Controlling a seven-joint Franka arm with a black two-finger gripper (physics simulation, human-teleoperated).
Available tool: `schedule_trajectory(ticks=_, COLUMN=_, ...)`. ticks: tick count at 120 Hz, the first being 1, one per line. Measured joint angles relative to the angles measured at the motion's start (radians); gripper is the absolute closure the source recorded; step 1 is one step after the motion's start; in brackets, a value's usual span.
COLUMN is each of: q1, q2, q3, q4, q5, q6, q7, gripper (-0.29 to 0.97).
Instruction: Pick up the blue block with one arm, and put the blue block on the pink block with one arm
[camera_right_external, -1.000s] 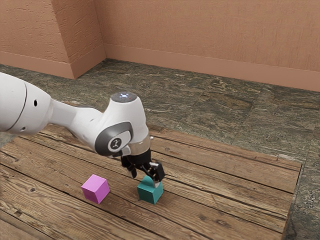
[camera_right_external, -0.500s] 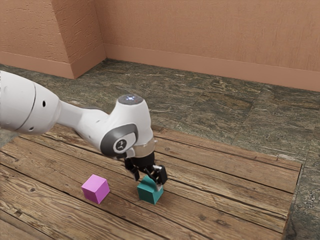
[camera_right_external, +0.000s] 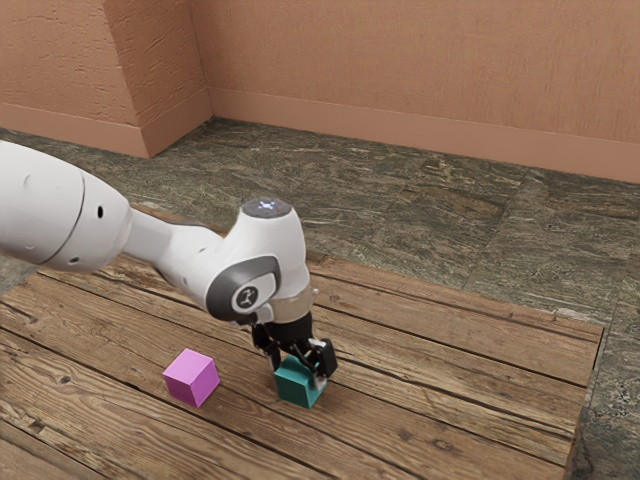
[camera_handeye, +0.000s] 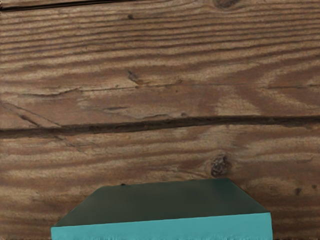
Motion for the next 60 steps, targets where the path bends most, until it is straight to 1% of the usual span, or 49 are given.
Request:
schedule_trajectory(ticks=32, q1=0.0, q2=0.007, q3=-0.002, q4=0.003, q5=0.0, q6=0.009, q7=0.0, gripper=0.0)
schedule_trajectory(ticks=60, q1=0.0, q2=0.009, q3=-0.001, q4=0.005, q5=-0.001, q6=0.012, q7=0.0, gripper=0.12)
